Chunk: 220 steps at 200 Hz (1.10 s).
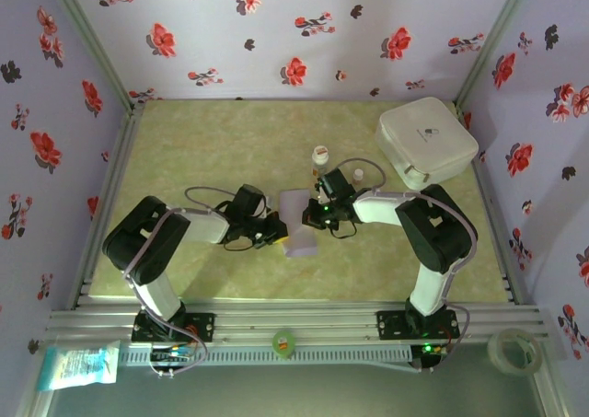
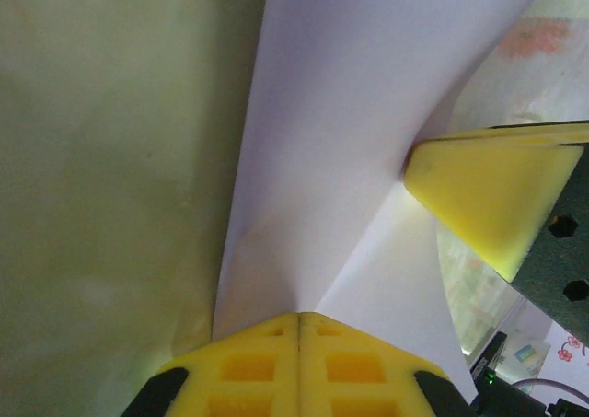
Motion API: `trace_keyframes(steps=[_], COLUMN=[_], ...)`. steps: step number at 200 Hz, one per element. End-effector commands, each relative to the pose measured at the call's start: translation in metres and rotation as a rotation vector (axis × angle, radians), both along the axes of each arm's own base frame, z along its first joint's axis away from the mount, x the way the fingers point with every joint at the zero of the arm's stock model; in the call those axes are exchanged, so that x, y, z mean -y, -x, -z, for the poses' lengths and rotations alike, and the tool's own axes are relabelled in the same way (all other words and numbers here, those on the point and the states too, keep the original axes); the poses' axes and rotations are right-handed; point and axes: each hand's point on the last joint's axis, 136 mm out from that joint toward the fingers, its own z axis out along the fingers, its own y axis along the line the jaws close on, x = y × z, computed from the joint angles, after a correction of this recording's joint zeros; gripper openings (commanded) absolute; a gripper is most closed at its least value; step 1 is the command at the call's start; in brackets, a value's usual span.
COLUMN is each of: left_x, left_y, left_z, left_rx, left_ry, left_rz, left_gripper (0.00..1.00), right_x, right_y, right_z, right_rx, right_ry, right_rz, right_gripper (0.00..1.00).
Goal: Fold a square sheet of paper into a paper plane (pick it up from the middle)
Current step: First fold the square sheet of paper in half at the center of the table.
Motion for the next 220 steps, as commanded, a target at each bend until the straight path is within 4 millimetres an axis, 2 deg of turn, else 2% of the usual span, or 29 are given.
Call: trace_keyframes(steps=[1,54,71,92,116,136,186,206,220], left_x=[-0.026,-0.007,0.001,0.013,0.023,0.024,-0.012,-0.021,-0.021], left_y=[0.023,0.001,-0.002,-0.003,0.002,0.01,0.04,0.049,0.05], left_z=[0.029,-0.029,-0.039,-0.041,-0.031,-0.016,0.028,0.032,0.026], left_rx=[-0.064,0.058,0.063,0.049,0.023,-0.008,-0.068,-0.076,-0.06], left_ry=[-0.146,-0.04,0.0,0.053,0.063,0.041,-0.079,-0.097,-0.083], left_rz=[0.032,0.022,0.016,0.022,0.04,0.052,0.047,0.045,0.046], left_gripper=[0.0,0.0,0.0,0.0,0.0,0.0,0.0,0.0,0.0], right_x=[0.034,0.034,0.034,0.033,0.032,0.034,0.035,0.037,0.038], right_y=[0.021,0.019,0.019,0.02,0.019,0.021,0.024,0.024,0.023], right_z=[0.036,0.034,0.033,0.034,0.035,0.036,0.039,0.04,0.04], right_rx=[-0.089,-0.082,-0.082,-0.083,-0.084,-0.088,-0.093,-0.093,-0.089], right_ry=[0.169,0.168,0.166,0.166,0.161,0.167,0.171,0.178,0.181], right_rz=[0.044,0.048,0.05,0.05,0.05,0.047,0.05,0.054,0.058], right_gripper=[0.0,0.0,0.0,0.0,0.0,0.0,0.0,0.0,0.0])
